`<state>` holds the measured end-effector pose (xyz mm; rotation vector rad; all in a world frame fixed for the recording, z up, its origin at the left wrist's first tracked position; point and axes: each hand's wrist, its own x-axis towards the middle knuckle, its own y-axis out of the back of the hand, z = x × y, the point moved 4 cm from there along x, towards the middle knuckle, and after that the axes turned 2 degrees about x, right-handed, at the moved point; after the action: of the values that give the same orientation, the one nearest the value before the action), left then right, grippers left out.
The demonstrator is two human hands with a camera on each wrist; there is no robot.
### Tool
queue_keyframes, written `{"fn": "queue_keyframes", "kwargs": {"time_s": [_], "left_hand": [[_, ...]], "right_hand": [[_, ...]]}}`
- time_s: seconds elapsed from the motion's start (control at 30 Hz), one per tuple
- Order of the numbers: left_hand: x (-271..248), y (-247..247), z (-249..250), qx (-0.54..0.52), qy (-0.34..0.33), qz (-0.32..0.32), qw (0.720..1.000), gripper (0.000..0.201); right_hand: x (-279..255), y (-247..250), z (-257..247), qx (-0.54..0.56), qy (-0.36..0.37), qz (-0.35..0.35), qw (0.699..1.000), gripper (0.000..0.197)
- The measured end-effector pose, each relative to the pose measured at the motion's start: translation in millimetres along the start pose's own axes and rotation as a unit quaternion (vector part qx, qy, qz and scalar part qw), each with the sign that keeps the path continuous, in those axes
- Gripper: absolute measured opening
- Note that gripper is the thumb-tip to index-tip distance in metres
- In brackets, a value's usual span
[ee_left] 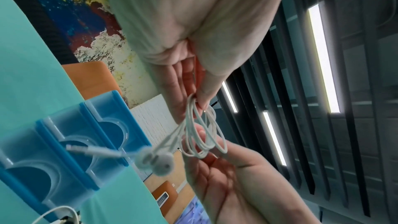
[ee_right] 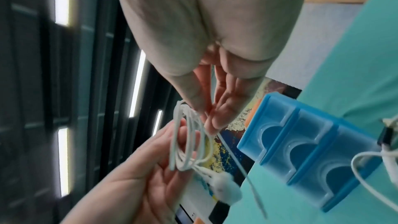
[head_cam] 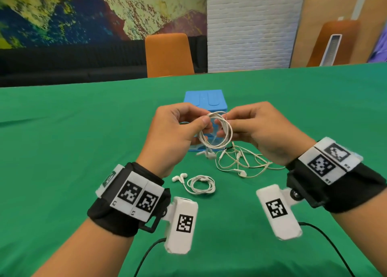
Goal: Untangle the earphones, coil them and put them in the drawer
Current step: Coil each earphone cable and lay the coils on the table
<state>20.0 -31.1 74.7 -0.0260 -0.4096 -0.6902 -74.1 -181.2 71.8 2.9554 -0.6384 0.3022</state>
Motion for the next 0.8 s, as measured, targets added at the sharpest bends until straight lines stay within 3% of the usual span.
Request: {"fn": "queue_keyframes", "kwargs": {"time_s": [0.1,0.27,0.47,0.67,0.8], "left_hand": [[2,3,-2,0.014,-0.006,0.016,1.000,0.004],[3,7,-4,0.053,-0.019,0.030,0.998,0.004],[2,9,-6,0.107,-0.037,0.011,0.994,0.004],[6,16,-10,0.139,-0.062,0.020,0.988,0.005],[6,17,-7,0.127,-0.068,0.023,0.989,0.006]], "right_hand": [[-2,-3,-4,0.119,-0.032,-0.017,0.992,0.016],[-4,-15,-1,0.086,-0.028,-0.013,0.996,0.028],[-7,-18,8,0.209,-0.134,-0.053,0.967,0.034],[-13,-18,10,0.276,-0.150,-0.119,0.942,0.023],[-14,-14,14,0.287,-0.148,-0.139,0.936,0.044]]}}
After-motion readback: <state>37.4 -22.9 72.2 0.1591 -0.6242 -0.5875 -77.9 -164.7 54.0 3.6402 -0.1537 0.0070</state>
